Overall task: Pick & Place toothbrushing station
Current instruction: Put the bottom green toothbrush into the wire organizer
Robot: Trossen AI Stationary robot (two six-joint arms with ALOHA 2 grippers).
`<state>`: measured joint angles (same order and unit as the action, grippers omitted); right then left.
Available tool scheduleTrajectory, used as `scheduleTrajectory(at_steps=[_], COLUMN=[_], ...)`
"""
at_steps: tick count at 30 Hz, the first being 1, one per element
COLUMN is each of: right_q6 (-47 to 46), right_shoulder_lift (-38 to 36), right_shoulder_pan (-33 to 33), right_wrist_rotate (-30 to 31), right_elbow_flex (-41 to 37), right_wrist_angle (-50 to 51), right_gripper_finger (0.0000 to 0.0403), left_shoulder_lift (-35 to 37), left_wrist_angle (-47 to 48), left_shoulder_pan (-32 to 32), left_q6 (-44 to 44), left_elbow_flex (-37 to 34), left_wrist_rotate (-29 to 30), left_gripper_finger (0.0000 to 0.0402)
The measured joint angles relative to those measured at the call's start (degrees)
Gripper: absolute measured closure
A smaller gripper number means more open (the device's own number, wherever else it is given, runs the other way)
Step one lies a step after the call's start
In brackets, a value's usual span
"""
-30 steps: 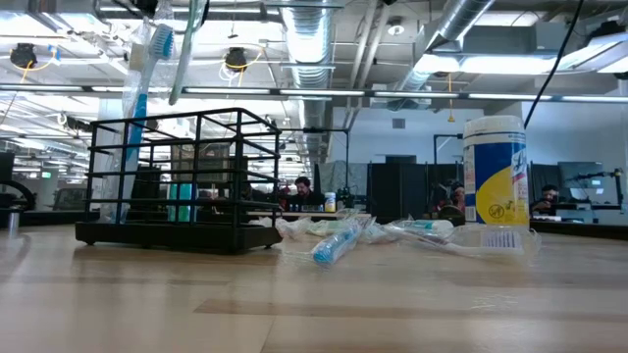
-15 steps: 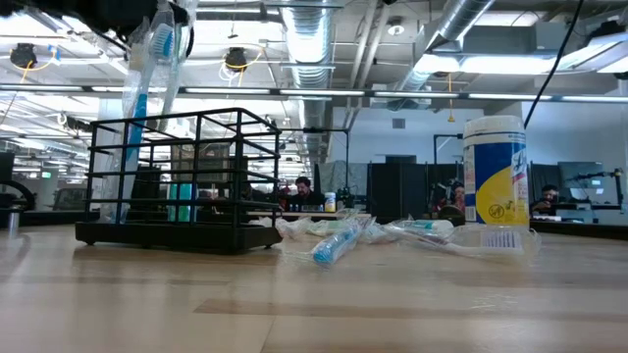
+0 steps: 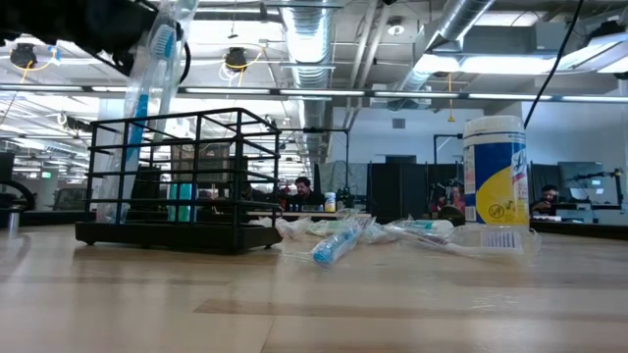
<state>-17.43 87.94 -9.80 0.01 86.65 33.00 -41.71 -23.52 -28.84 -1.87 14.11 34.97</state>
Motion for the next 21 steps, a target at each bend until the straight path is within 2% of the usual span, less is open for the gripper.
scheduleTrajectory(at_steps=[21], right_q6=[0.04], right_shoulder_lift=[0.02], right_shoulder_pan=[0.0], right_wrist_rotate=[0.0], right_elbow_flex=[0.0], right_wrist_angle=[0.11], right_gripper_finger=[0.0285], left_shoulder_lift=[0.07], left_wrist_angle=[-6.9], left_shoulder_pan=[-0.17], left_q6=[-5.04], left_elbow_flex=[-5.49], left_wrist_rotate=[-2.53], left_gripper_finger=[0.0396])
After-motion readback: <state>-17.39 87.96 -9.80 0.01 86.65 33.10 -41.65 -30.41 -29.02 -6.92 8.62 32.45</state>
